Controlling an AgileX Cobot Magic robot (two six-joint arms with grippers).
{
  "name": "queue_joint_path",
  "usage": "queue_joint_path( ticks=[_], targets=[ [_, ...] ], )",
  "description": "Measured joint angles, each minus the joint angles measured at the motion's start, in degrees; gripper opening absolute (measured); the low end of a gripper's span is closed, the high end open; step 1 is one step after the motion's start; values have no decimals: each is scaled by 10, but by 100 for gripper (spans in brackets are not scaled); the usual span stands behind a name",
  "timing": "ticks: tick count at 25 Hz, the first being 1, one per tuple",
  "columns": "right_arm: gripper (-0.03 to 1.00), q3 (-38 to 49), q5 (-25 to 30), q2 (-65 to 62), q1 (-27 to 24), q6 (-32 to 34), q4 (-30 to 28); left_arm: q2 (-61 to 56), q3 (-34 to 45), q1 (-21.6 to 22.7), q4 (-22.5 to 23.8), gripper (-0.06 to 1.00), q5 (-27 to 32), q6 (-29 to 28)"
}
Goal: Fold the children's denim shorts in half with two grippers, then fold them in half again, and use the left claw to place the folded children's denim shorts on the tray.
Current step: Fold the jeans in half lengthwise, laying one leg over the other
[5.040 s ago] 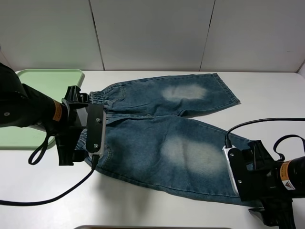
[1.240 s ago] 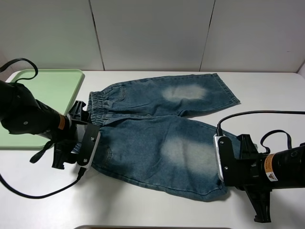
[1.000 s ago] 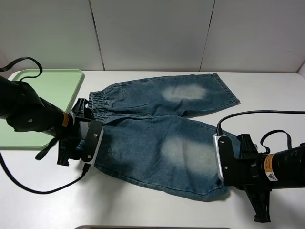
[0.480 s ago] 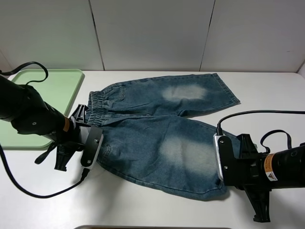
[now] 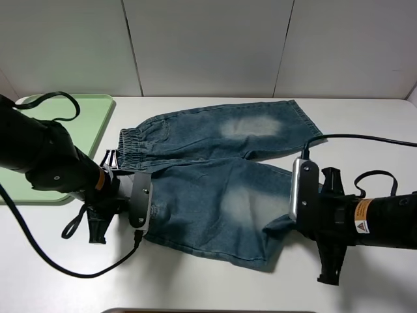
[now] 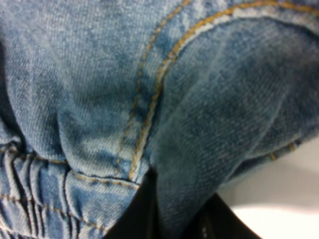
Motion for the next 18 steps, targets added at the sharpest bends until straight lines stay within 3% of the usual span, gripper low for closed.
queue_joint_path(
  ticks=[8, 13, 18],
  targets=[
    [-1, 0, -140, 0, 0, 0, 222, -51, 12, -23, -13, 10, -26, -159],
    [-1, 0, -254, 0, 0, 0, 347, -112, 12, -23, -15, 10, -58, -198],
    [-1, -2, -380, 0, 0, 2, 416, -141, 12, -23, -17, 10, -72, -223]
  ],
)
